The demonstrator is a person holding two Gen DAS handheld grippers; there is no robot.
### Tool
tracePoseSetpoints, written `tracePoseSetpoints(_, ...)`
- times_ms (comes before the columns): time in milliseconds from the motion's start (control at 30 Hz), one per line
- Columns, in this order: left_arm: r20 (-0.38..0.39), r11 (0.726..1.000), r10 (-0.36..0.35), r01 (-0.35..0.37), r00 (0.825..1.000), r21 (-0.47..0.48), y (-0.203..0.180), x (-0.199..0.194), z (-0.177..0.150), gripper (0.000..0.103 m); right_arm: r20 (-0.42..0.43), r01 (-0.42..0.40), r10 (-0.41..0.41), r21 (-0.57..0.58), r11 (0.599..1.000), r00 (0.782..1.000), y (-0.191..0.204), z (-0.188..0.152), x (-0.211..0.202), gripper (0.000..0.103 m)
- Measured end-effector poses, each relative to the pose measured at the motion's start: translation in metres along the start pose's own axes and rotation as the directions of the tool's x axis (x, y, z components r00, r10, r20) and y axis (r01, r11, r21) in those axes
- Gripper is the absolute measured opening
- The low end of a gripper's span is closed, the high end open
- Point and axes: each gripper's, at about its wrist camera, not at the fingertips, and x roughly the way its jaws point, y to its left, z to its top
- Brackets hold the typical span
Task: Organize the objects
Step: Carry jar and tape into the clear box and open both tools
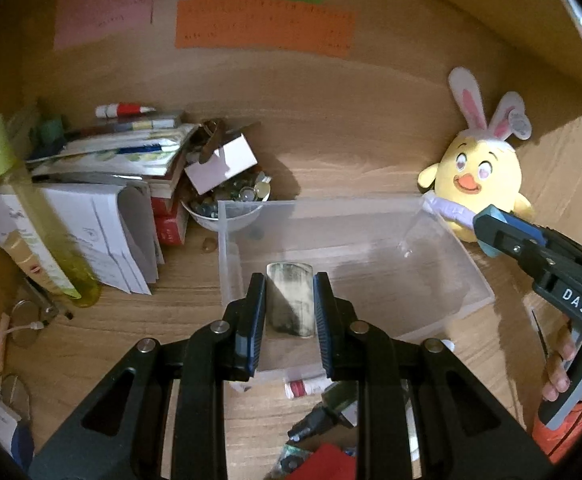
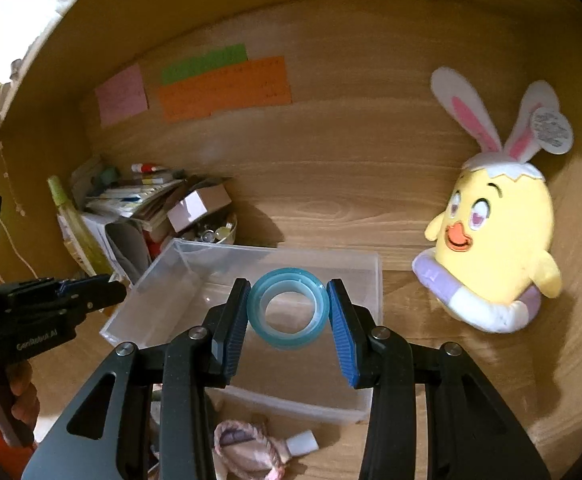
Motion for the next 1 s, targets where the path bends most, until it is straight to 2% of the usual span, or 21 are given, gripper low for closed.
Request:
tracePoseSetpoints(267,-0.084,0.999,0.006,-0.002,0.996,0.049,-0.008,0.033,0.001,0.023,-0.117,0.017,-0.020,-0.034,0.999,0.993,-0.001,-0.003,0.047,0.036)
tracePoseSetpoints(500,-0.184,0.994,0.024,-0.003,0.983,0.110,-0.014,0.063,-0.003,0.023,-0.216,0.032,-0.042,-0.053,0.998,0.976,-0.008,-0.011,0.075,0.036)
tracePoseSetpoints(633,-0.216,0.992,0.033,-0.005,0.976,0.130,-0.017,0.074,-0.004,0.023,-0.257,0.030,-0.047,-0.071,0.997,0.965,-0.007,-0.016,0.087,0.036)
tracePoseSetpoints(1000,-0.221,0.981,0.029,0.014,0.975,0.192,-0.028,0.081,-0.006,0.023,-0.296,0.023,-0.051,-0.096,0.995,0.954,0.006,-0.023,0.099,0.036)
